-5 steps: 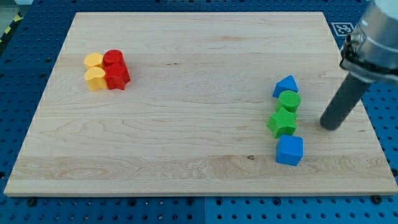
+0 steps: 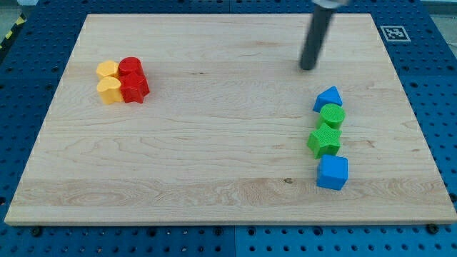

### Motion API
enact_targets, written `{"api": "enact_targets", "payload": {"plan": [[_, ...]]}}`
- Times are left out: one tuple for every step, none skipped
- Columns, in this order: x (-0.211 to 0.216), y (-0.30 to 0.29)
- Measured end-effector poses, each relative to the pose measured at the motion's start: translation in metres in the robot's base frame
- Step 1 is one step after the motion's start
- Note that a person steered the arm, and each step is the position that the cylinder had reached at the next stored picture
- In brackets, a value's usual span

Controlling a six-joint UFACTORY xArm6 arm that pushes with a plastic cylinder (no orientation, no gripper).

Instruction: Move the yellow hexagon along with the red circle towards the top center

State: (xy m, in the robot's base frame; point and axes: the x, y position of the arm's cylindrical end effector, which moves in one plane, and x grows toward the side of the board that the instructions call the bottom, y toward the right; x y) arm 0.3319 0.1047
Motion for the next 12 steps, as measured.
{"api": "enact_targets", "payload": {"plan": [[-0.022, -0.094], [-0.039, -0.178], [-0.055, -0.259], [-0.057, -0.302], [-0.057, -0.302], [-0.059, -0.317], [-0.053, -0.355], [-0.04, -0.399], [-0.027, -0.409], [0.022, -0.394], [0.047, -0.382], [0.047, -0.375]]}}
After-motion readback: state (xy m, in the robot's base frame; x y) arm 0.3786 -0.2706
